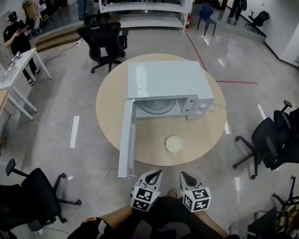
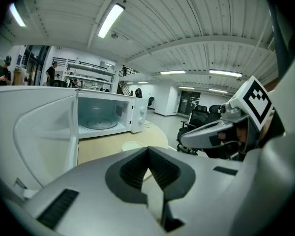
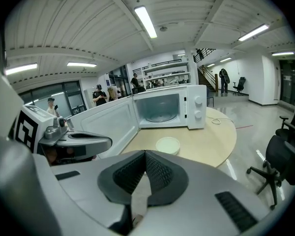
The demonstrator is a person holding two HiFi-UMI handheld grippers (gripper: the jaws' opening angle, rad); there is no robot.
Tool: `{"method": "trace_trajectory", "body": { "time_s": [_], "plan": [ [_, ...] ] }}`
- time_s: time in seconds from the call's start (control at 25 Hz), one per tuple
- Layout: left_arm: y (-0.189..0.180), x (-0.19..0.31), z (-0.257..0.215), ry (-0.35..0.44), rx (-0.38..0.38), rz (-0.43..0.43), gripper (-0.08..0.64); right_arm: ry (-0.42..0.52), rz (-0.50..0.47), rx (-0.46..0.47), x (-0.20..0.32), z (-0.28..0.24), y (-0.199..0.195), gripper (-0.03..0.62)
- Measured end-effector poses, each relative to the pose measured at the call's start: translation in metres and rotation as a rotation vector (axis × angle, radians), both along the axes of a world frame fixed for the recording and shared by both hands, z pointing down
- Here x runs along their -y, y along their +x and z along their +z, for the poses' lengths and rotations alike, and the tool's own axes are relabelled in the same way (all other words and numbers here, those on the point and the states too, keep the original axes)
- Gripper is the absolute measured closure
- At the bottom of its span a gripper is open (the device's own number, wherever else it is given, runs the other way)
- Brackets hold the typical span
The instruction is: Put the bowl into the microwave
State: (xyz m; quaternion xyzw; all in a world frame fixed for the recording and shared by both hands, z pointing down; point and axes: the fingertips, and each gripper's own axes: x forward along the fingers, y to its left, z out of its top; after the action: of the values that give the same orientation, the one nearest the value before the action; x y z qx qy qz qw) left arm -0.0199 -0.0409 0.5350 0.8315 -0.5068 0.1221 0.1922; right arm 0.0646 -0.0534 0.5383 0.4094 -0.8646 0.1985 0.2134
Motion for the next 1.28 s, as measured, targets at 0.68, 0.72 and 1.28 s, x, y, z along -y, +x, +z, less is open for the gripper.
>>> {"method": "trace_trajectory", "body": {
  "time_s": [0.68, 0.72, 1.28],
  "plan": [
    [0.034, 0.024, 0.004, -0.015, 0.083, -0.178, 0.512, -0.014, -0.159, 0.081, 0.041, 0.008, 0.036, 0.577],
    [0.036, 0.023, 0.003, -0.015, 0.091, -0.193, 0.512, -0.016, -0.17, 0.088, 0.041, 0.008, 0.038, 0.577],
    [0.094, 0.022, 0.011, -0.032, 0.128, -0.302, 0.512, -0.037, -0.265, 0.132, 0.058, 0.016, 0.088, 0.577]
  ]
}}
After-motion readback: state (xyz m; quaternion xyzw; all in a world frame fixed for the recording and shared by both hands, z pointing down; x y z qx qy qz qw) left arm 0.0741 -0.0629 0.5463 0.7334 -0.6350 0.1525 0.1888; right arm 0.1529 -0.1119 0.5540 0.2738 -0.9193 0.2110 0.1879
